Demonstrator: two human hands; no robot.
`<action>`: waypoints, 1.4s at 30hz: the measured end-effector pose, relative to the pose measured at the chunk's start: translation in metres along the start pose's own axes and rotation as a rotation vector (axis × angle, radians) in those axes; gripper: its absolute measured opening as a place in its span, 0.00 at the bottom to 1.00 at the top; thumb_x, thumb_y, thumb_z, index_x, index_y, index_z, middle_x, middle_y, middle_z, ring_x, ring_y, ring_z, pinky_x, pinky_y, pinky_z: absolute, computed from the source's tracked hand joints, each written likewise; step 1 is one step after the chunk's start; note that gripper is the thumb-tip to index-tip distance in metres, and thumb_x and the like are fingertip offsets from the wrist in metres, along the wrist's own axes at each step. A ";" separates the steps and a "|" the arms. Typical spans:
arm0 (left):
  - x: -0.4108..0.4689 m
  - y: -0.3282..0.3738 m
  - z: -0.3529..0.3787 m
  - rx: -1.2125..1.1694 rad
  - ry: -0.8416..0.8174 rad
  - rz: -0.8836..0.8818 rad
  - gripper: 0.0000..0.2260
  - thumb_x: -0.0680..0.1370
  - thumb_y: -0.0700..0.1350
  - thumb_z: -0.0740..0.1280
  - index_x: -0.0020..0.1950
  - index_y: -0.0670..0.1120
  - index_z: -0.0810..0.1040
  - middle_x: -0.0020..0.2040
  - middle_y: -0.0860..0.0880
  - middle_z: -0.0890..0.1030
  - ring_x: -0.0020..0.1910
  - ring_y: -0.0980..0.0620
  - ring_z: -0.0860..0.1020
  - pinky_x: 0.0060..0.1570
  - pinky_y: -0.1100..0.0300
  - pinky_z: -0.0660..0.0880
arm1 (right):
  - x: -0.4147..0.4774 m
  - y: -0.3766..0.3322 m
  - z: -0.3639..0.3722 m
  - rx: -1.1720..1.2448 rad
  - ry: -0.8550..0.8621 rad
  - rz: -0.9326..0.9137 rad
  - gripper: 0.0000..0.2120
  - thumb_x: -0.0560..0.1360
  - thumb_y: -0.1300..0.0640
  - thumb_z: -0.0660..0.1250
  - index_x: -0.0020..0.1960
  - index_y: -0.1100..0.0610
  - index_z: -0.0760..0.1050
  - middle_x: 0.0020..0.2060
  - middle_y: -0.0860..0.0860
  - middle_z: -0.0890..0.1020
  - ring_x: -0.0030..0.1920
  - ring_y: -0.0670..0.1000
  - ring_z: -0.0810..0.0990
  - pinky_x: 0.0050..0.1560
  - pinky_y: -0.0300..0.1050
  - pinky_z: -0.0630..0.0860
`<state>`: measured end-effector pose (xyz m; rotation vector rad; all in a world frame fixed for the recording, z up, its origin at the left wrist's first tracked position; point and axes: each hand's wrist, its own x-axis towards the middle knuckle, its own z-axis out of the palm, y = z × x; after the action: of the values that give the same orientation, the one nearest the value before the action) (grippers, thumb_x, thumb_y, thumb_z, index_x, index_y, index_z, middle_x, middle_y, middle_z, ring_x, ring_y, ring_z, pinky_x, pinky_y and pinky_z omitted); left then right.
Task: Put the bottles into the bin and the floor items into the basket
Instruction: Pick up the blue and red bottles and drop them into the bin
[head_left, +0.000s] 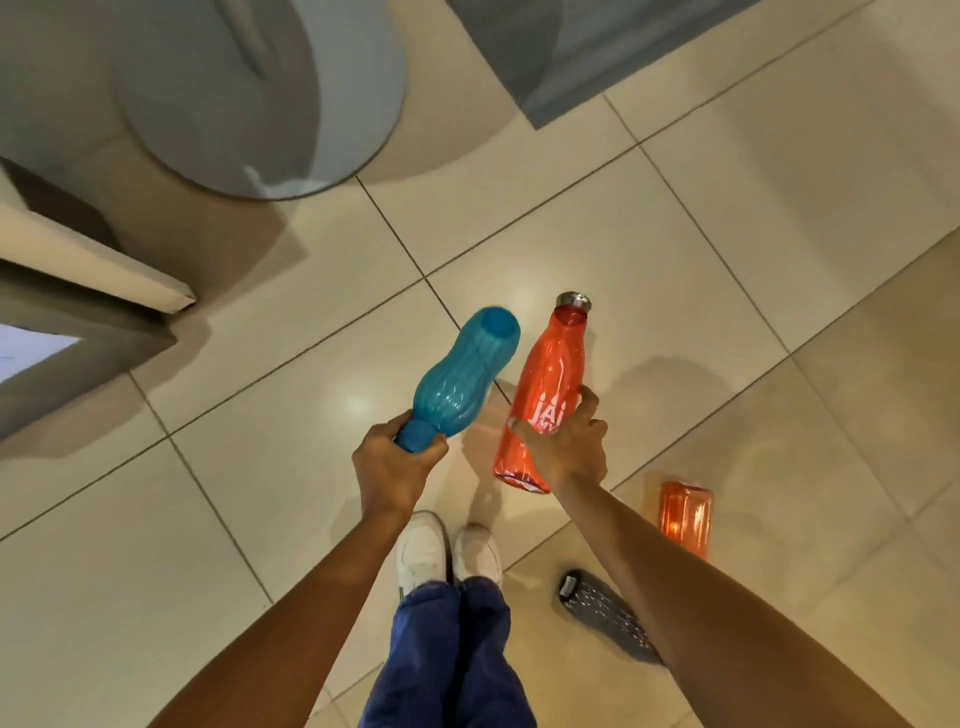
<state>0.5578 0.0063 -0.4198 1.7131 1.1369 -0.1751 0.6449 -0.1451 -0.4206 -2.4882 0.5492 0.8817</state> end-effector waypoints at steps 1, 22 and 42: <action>-0.013 0.010 -0.016 -0.029 0.005 -0.024 0.11 0.68 0.43 0.76 0.48 0.52 0.81 0.37 0.53 0.79 0.41 0.41 0.83 0.46 0.47 0.81 | -0.017 -0.006 -0.012 -0.009 0.000 -0.038 0.46 0.66 0.35 0.72 0.74 0.51 0.51 0.63 0.57 0.69 0.61 0.59 0.75 0.58 0.55 0.75; -0.253 0.081 -0.300 -0.887 0.316 -0.320 0.19 0.71 0.43 0.74 0.58 0.36 0.78 0.50 0.42 0.82 0.52 0.46 0.81 0.54 0.53 0.77 | -0.311 -0.153 -0.138 0.076 -0.189 -0.666 0.35 0.64 0.44 0.77 0.63 0.51 0.63 0.54 0.48 0.76 0.51 0.53 0.80 0.53 0.55 0.80; -0.281 -0.039 -0.568 -1.200 0.499 -0.221 0.14 0.72 0.47 0.74 0.50 0.38 0.79 0.43 0.45 0.82 0.41 0.51 0.81 0.46 0.60 0.80 | -0.537 -0.260 0.037 0.228 -0.273 -0.708 0.29 0.67 0.51 0.77 0.61 0.51 0.64 0.53 0.50 0.74 0.49 0.53 0.78 0.49 0.48 0.79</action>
<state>0.1596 0.2937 -0.0173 0.5496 1.3583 0.7130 0.3716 0.2047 -0.0205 -2.0666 -0.3013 0.7839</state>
